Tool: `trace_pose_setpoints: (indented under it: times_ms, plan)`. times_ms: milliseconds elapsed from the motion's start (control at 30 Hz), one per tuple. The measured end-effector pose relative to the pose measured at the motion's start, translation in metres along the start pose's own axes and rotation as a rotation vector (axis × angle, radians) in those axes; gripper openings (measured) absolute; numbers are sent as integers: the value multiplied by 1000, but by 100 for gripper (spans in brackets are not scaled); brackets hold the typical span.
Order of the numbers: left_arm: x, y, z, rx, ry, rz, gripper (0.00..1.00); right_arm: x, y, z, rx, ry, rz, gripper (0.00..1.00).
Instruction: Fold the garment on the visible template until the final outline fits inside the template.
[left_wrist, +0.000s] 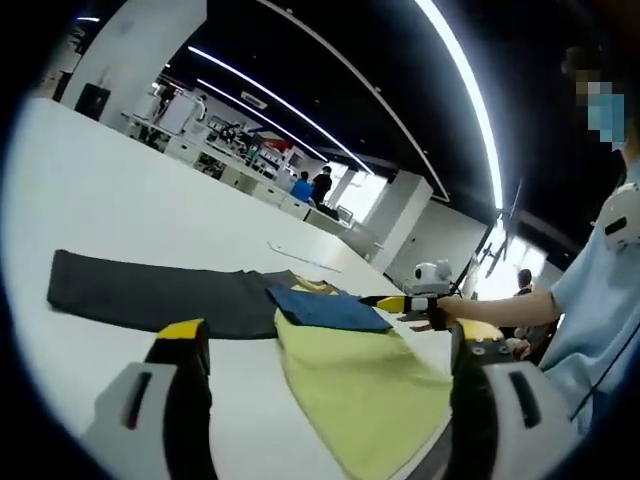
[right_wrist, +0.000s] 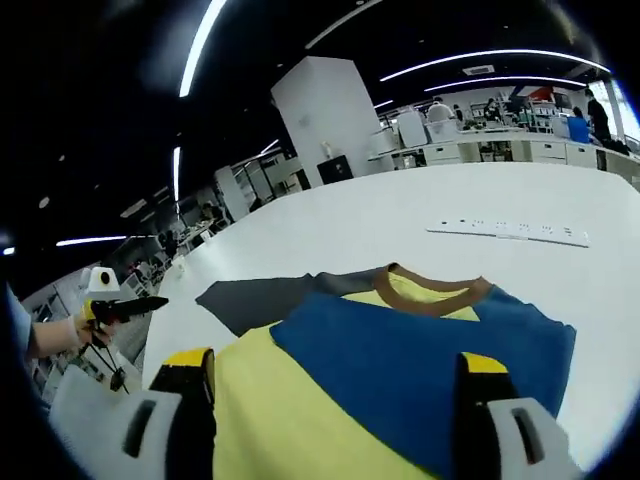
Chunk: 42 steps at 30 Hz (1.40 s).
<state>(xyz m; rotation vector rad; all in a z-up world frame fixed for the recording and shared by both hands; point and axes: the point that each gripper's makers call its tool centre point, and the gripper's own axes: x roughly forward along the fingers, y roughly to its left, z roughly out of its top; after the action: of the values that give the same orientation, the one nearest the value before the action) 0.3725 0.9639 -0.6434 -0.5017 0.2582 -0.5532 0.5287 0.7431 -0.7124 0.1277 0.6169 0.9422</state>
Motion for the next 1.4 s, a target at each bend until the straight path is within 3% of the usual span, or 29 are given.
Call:
trace_pose_setpoints:
  times_ms: [367,533,1000,1200,1400]
  plan:
    - [7,7,3,-20,-2,6,99,-60,-19,-11,-24,-16,-62,100]
    - [6,17,7,-30,-12,42,96,-80,-30,-19,-1,-27,-95,100]
    - [2,30,0,-37,45,91,97,-117,-52,-34,21,-34,-159,100]
    - [-8,63,-1,-60,48,204,89,-126,-47,-30,41,-55,-153,100]
    - [-20,89,3,-37,43,287,89,-134,-37,-28,19,-62,-139,100]
